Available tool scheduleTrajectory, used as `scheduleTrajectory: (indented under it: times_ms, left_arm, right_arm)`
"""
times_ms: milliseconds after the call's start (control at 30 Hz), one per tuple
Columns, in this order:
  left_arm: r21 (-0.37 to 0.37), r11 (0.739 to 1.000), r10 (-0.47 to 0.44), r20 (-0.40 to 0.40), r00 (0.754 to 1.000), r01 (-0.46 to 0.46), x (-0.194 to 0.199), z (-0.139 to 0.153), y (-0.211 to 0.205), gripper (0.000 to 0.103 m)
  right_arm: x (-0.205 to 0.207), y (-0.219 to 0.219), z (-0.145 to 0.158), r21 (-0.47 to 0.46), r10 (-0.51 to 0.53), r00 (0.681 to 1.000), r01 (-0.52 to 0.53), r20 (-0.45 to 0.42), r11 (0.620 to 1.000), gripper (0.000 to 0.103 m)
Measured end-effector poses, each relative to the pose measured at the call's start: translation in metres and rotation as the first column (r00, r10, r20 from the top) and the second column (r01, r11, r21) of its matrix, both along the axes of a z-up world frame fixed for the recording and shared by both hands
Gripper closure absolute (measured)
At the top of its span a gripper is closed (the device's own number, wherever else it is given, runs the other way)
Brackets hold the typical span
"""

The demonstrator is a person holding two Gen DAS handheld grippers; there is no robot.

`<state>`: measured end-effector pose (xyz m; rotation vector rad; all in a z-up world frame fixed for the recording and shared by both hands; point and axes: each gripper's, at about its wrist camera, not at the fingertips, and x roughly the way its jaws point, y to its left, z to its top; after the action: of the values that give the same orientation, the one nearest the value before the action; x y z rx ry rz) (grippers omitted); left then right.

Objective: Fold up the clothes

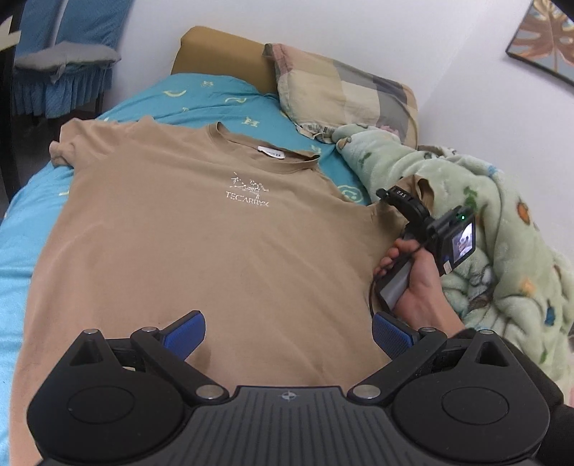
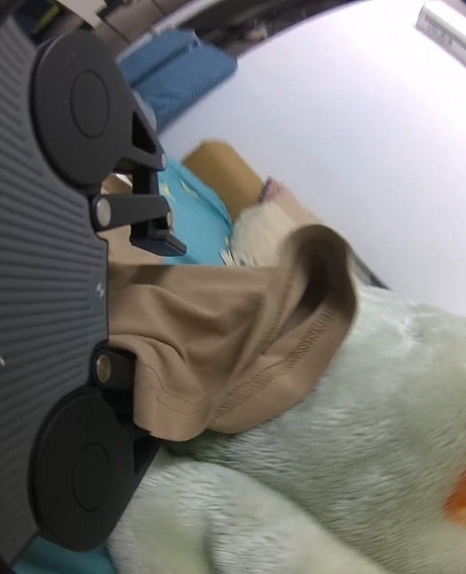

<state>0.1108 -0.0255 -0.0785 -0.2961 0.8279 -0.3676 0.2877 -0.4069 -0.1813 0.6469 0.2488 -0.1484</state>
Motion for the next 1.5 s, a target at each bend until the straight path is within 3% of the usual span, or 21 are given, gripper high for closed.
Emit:
scheduleTrajectory:
  times_ms: [33, 133, 267, 333, 467, 600, 700, 767, 900, 967, 1000, 1033, 1100, 1300, 1500]
  left_arm:
    - [0.000, 1.000, 0.003, 0.013, 1.000, -0.004, 0.001, 0.006, 0.002, 0.003]
    - [0.046, 0.999, 0.021, 0.125, 0.992, -0.027, -0.003, 0.034, 0.015, 0.003]
    - [0.114, 0.988, 0.070, 0.269, 0.961, -0.104, -0.016, 0.062, 0.039, 0.001]
    - [0.148, 0.979, 0.092, 0.286, 0.954, -0.139, -0.021, 0.066, 0.052, 0.001]
    - [0.116, 0.976, 0.149, 0.263, 0.953, -0.185, -0.027, 0.064, 0.082, 0.001]
    - [0.059, 0.975, 0.191, 0.267, 0.945, -0.214, -0.029, 0.064, 0.118, 0.001]
    - [0.032, 0.967, 0.233, 0.295, 0.926, -0.254, -0.028, 0.060, 0.137, 0.001]
    - [0.032, 0.962, 0.253, 0.276, 0.927, -0.272, -0.021, 0.054, 0.147, 0.001]
    - [0.005, 0.959, 0.275, 0.218, 0.936, -0.283, -0.002, 0.037, 0.157, 0.001]
    - [-0.002, 0.959, 0.277, 0.192, 0.942, -0.282, 0.008, 0.030, 0.160, 0.002]
    - [-0.007, 0.959, 0.280, 0.187, 0.941, -0.284, 0.010, 0.028, 0.161, 0.002]
    - [-0.013, 0.958, 0.283, 0.192, 0.940, -0.286, 0.011, 0.028, 0.161, 0.002]
    - [-0.019, 0.959, 0.280, 0.204, 0.938, -0.282, 0.012, 0.027, 0.159, 0.002]
    - [-0.016, 0.964, 0.263, 0.227, 0.938, -0.266, 0.007, 0.029, 0.151, 0.002]
    - [0.009, 0.966, 0.247, 0.253, 0.935, -0.258, -0.005, 0.037, 0.140, 0.002]
  right_arm:
    - [0.000, 0.004, 0.010, -0.039, -0.021, 1.000, 0.021, -0.007, 0.999, 0.096]
    - [-0.008, 0.021, 0.052, -0.175, -0.080, 0.997, 0.082, 0.015, 0.981, 0.096]
    - [-0.006, 0.059, 0.107, -0.326, -0.113, 0.993, 0.094, -0.039, 0.941, 0.096]
    - [-0.005, 0.087, 0.131, -0.406, -0.110, 0.993, 0.082, -0.047, 0.910, 0.096]
    - [0.014, 0.146, 0.168, -0.545, -0.095, 0.994, 0.047, -0.060, 0.837, 0.096]
    - [0.030, 0.223, 0.160, -0.654, -0.068, 0.994, -0.003, -0.084, 0.756, 0.095]
    - [0.059, 0.281, 0.137, -0.738, -0.041, 0.990, -0.073, -0.135, 0.670, 0.094]
    - [0.072, 0.310, 0.113, -0.753, -0.018, 0.983, -0.130, -0.185, 0.645, 0.094]
    - [0.096, 0.332, 0.066, -0.712, 0.016, 0.961, -0.216, -0.277, 0.668, 0.093]
    - [0.100, 0.335, 0.055, -0.650, 0.065, 0.946, -0.267, -0.318, 0.712, 0.088]
    - [0.101, 0.331, 0.051, -0.610, 0.093, 0.938, -0.291, -0.335, 0.737, 0.067]
    - [0.102, 0.327, 0.049, -0.572, 0.121, 0.930, -0.311, -0.346, 0.759, 0.033]
    - [0.096, 0.319, 0.052, -0.507, 0.174, 0.925, -0.334, -0.337, 0.794, 0.003]
    - [0.045, 0.304, 0.081, -0.376, 0.296, 0.916, -0.384, -0.271, 0.843, 0.003]
    - [-0.058, 0.280, 0.133, -0.327, 0.366, 0.907, -0.417, -0.207, 0.848, 0.003]
